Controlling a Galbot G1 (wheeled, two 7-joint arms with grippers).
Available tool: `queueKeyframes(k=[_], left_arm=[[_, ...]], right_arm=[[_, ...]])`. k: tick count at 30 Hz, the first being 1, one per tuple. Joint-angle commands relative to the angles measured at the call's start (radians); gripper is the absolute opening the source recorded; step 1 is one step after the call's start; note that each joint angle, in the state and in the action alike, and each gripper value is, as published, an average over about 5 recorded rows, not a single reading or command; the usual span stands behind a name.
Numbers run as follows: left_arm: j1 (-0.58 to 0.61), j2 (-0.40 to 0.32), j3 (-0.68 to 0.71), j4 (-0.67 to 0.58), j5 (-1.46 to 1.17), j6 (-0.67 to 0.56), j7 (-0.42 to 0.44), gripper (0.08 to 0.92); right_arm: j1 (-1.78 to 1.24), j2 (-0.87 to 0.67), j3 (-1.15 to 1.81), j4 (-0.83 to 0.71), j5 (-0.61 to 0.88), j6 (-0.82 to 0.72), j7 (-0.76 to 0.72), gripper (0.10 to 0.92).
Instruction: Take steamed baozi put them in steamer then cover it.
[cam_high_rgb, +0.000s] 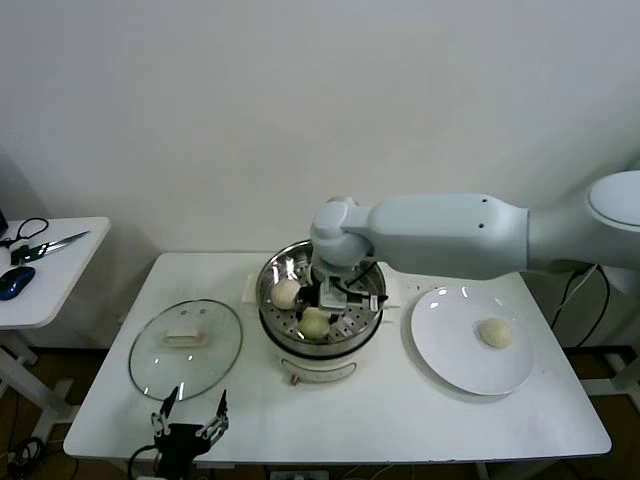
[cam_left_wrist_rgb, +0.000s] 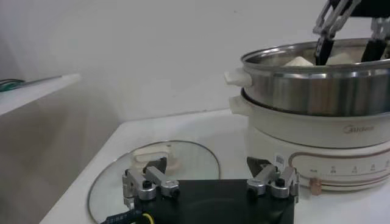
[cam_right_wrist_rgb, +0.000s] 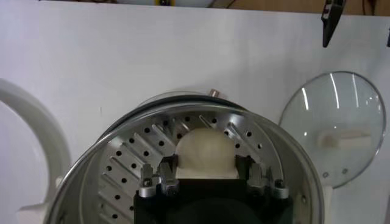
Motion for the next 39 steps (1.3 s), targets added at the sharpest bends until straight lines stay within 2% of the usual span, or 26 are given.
queueKeyframes(k=[1,10,13,18,23,30,35,39], left_arm=[[0.003,0.000,-0.002,-0.005,-0.004,0.000,0.000,0.823],[0.003,0.000,0.001,-0.003,-0.005,0.001,0.000,0.823],[0.003,0.001,0.002,-0.003,-0.005,0.002,0.000,0.823],[0.003,0.001,0.003,-0.005,-0.004,0.003,-0.001,0.823],[0.002,0.001,0.005,-0.008,-0.003,0.003,-0.001,0.823],[0.003,0.002,0.004,-0.013,-0.002,0.003,-0.001,0.823],[-0.002,0.004,0.005,-0.013,-0.004,0.005,0.001,0.823],[-0.009,0.004,0.010,-0.011,-0.005,0.007,0.003,0.823]], right_arm=[[-0.057,0.032,0.003,-0.043,-0.017,0.001,-0.016,0.644],[-0.031,0.022,-0.008,-0.029,0.028,0.000,-0.050,0.647],[-0.021,0.017,-0.015,-0.026,0.040,-0.001,-0.047,0.685],[0.017,-0.002,-0.004,-0.033,0.074,-0.003,-0.029,0.800],[0.087,-0.049,0.036,-0.076,0.122,0.014,-0.039,0.822],[0.217,-0.231,0.009,-0.107,0.278,0.012,-0.131,0.823],[0.307,-0.400,-0.171,-0.145,0.450,-0.128,-0.220,0.823],[0.273,-0.537,-0.258,-0.214,0.467,-0.203,-0.224,0.823]])
